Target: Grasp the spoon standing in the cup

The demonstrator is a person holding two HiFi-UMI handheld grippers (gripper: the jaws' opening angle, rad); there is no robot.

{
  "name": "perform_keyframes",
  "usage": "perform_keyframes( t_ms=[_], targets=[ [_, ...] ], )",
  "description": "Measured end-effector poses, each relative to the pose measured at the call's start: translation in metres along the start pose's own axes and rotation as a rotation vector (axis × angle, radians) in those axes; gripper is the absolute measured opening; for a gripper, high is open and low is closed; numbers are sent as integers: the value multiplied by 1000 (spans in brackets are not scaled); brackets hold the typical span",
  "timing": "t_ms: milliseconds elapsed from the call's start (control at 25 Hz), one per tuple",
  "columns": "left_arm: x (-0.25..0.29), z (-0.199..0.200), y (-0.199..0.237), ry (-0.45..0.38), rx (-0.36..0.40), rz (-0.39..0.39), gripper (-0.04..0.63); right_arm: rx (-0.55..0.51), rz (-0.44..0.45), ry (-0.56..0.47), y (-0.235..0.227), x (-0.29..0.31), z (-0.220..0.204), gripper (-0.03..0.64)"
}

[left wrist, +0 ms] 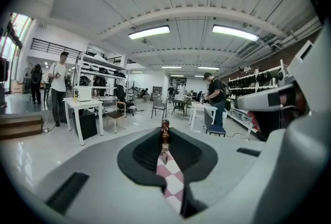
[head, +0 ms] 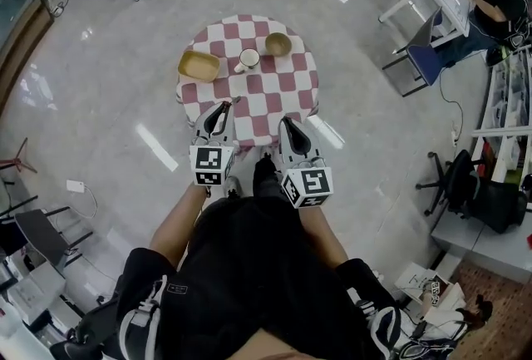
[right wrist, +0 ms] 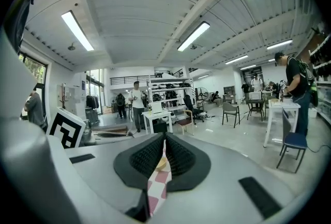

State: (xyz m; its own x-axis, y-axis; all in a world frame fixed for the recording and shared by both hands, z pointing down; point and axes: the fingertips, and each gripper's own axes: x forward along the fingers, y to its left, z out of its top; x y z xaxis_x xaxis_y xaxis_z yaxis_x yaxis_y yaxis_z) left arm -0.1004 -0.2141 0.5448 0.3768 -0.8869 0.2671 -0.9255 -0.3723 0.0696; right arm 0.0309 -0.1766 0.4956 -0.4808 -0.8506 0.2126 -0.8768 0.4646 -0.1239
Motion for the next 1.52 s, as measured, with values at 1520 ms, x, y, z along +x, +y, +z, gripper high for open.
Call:
perform_keyframes(
  t_ms=[1520],
  targets=[
    [-83, 38, -108, -62, 17, -82, 44, 31, 3, -5, -2, -84, -7, 28]
  ],
)
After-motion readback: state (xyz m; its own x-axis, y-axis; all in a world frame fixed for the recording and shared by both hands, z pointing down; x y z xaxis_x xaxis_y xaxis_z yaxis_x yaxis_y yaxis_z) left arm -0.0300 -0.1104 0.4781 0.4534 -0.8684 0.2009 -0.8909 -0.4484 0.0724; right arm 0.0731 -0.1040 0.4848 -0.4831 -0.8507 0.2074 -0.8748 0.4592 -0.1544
